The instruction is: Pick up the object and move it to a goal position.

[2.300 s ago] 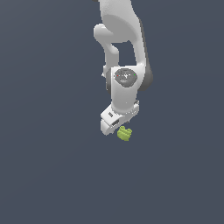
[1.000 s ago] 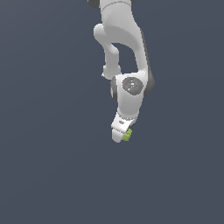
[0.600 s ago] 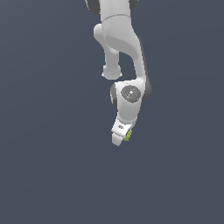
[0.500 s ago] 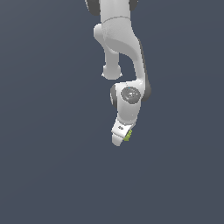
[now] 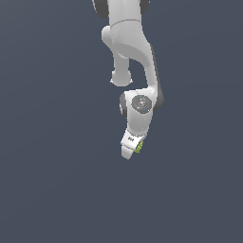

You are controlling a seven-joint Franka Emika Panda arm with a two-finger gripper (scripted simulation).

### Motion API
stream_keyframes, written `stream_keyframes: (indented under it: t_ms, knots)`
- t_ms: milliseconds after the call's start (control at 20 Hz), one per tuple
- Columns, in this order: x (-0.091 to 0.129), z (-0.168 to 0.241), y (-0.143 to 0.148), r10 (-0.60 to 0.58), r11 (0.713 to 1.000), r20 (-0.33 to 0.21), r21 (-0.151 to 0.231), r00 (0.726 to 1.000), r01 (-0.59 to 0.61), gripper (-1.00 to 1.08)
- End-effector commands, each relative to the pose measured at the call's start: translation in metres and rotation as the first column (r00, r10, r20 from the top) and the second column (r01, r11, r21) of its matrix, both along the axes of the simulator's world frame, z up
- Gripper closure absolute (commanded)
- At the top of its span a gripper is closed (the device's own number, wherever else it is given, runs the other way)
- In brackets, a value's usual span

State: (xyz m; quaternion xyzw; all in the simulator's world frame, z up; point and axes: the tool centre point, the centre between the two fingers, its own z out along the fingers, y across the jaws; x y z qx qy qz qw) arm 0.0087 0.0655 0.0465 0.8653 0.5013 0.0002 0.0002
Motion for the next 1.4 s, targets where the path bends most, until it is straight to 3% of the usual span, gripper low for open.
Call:
stream_keyframes:
  t_ms: [0,700,1350]
  knots:
    - [0.000,-0.001,0.000,0.001,1.000,-0.001,0.000,1.000,-0.001,1.08]
    - [-0.009,0.035,-0.004,0.000,1.000,0.000,-0.001,1.000,0.000,1.08]
    - [-0.040,0.152,-0.015,0.002,1.000,0.000,-0.002,1.000,-0.002,1.08]
